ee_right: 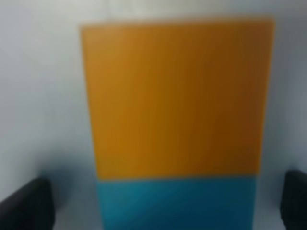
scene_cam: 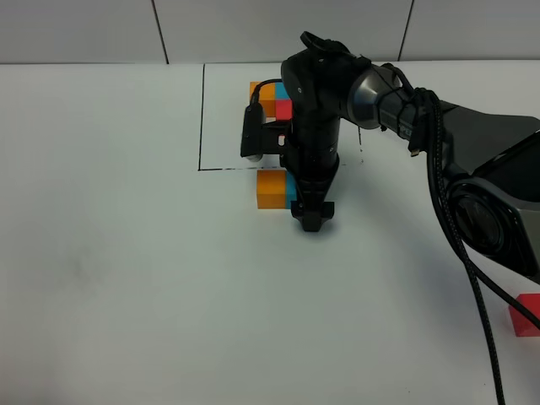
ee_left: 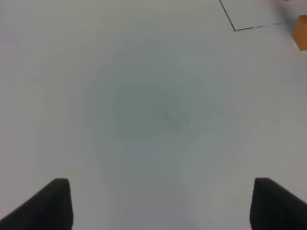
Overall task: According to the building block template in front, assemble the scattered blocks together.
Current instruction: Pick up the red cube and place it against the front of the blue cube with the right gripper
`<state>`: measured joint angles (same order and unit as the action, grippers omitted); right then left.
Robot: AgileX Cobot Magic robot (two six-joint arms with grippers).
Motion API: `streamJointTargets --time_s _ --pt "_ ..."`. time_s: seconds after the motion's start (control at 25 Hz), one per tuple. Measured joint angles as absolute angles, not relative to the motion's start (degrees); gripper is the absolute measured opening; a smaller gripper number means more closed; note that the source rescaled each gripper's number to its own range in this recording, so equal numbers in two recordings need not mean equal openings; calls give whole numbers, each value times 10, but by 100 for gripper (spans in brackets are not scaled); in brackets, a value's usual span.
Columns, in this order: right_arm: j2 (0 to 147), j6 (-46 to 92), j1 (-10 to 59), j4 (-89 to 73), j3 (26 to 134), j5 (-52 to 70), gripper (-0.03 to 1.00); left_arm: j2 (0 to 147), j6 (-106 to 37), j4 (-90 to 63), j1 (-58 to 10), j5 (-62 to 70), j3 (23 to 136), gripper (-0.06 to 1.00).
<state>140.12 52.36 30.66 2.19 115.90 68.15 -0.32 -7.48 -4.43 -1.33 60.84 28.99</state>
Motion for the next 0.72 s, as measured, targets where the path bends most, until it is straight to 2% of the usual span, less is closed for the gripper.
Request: streamJointTargets --time_s 0.2,0.36,0.52,0.72 --pt "1349 416 262 -22 1127 692 99 -3 -75 -44 -13 608 290 78" --pt "1274 375 215 -46 1023 692 96 -3 -75 -44 -13 608 290 78" --pt "1167 277 175 -52 870 650 91 -3 -75 -44 -13 608 290 78" --pt "1007 186 120 -53 639 509 85 -3 -75 -44 -13 608 290 78"
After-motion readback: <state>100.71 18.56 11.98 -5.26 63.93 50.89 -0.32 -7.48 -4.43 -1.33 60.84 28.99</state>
